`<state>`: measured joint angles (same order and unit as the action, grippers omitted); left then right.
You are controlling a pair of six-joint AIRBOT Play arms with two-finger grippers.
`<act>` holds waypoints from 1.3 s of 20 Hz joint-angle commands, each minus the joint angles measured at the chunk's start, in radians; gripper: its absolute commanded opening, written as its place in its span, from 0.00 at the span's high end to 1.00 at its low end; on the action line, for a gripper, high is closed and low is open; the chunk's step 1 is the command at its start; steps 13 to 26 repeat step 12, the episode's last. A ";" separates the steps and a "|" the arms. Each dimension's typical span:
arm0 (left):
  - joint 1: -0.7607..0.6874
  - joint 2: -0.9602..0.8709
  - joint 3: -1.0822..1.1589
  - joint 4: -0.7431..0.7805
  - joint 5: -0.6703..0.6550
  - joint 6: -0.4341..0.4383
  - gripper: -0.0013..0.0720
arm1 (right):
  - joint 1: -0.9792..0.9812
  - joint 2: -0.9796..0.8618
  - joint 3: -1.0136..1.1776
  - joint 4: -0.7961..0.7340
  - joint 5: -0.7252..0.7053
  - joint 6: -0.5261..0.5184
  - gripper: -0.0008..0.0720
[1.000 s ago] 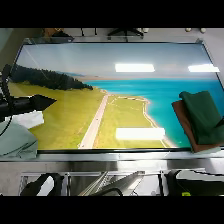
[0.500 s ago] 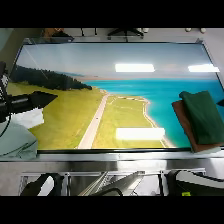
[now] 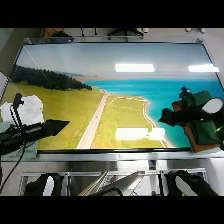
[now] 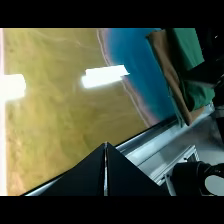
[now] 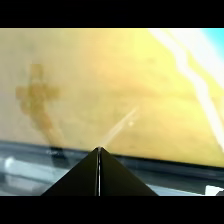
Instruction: Fold the shirts.
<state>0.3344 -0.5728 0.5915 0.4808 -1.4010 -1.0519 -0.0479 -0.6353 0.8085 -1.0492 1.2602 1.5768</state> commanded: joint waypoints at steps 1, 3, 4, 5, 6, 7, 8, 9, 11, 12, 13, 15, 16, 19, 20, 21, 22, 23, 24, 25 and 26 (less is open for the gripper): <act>0.000 0.097 -0.085 -0.002 -0.010 -0.023 0.95 | 0.163 0.036 -0.114 0.010 -0.069 -0.006 0.95; 0.000 0.127 -0.099 -0.003 -0.010 -0.023 0.95 | 0.176 0.035 -0.115 0.062 -0.044 -0.007 0.95; 0.000 0.138 -0.101 -0.001 -0.011 -0.024 0.95 | 0.176 0.035 -0.114 0.087 -0.045 -0.007 0.95; 0.000 0.144 -0.100 -0.003 -0.012 -0.030 0.95 | 0.175 0.035 -0.114 0.098 -0.045 -0.007 0.95; 0.000 0.145 -0.100 -0.002 -0.013 -0.047 0.95 | 0.175 0.035 -0.114 0.101 -0.045 -0.007 0.95; 0.000 0.145 -0.100 -0.003 -0.014 -0.061 0.95 | 0.175 0.034 -0.114 0.101 -0.045 -0.007 0.95; 0.000 0.145 -0.100 -0.003 -0.014 -0.068 0.95 | 0.175 0.035 -0.114 0.101 -0.045 -0.007 0.95; 0.000 0.145 -0.100 -0.003 -0.014 -0.067 0.95 | 0.175 0.035 -0.114 0.101 -0.045 -0.007 0.95; 0.000 0.145 -0.100 -0.003 -0.014 -0.067 0.95 | 0.175 0.035 -0.114 0.101 -0.045 -0.007 0.95; 0.000 0.145 -0.100 -0.003 -0.014 -0.067 0.95 | 0.175 0.035 -0.114 0.101 -0.045 -0.007 0.95; 0.000 0.145 -0.100 -0.003 -0.014 -0.067 0.95 | 0.175 0.035 -0.114 0.101 -0.045 -0.007 0.95; 0.000 0.145 -0.100 -0.003 -0.014 -0.067 0.95 | 0.175 0.035 -0.114 0.101 -0.045 -0.007 0.95; 0.000 0.145 -0.100 -0.003 -0.014 -0.067 0.95 | 0.175 0.035 -0.114 0.101 -0.045 -0.007 0.95; 0.000 0.145 -0.100 -0.003 -0.014 -0.067 0.95 | 0.175 0.035 -0.114 0.101 -0.045 -0.007 0.95; 0.000 0.145 -0.100 -0.003 -0.014 -0.067 0.95 | 0.175 0.035 -0.114 0.101 -0.045 -0.007 0.95; 0.000 0.145 -0.100 -0.003 -0.014 -0.067 0.95 | 0.175 0.035 -0.114 0.101 -0.045 -0.007 0.95; 0.000 0.145 -0.100 -0.003 -0.014 -0.067 0.95 | 0.175 0.035 -0.114 0.101 -0.045 -0.007 0.95; 0.000 0.145 -0.100 -0.003 -0.014 -0.067 0.95 | 0.175 0.035 -0.114 0.101 -0.045 -0.007 0.95; 0.000 0.145 -0.100 -0.003 -0.014 -0.067 0.95 | 0.175 0.035 -0.114 0.101 -0.045 -0.007 0.95; 0.000 0.145 -0.100 -0.003 -0.014 -0.067 0.95 | 0.175 0.035 -0.114 0.101 -0.045 -0.007 0.95; 0.000 0.145 -0.100 -0.003 -0.014 -0.067 0.95 | 0.175 0.035 -0.114 0.101 -0.045 -0.007 0.95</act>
